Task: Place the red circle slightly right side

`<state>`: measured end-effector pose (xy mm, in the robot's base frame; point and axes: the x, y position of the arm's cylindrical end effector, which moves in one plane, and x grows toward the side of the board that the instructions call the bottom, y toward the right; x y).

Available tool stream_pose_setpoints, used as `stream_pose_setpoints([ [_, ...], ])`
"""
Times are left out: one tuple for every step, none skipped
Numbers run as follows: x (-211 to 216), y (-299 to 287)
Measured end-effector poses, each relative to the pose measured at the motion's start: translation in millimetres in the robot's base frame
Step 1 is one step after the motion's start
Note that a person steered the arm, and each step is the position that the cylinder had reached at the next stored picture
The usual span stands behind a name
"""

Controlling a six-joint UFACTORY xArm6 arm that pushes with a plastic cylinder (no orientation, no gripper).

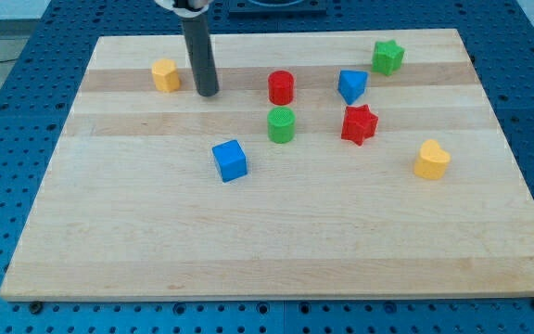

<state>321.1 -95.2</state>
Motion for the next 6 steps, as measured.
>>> stream_pose_setpoints([
  [6.6, 30.7],
  [19.5, 58.1],
  [29.6, 80.9],
  [31.9, 115.1],
  [48.3, 130.5],
  [87.9, 130.5],
])
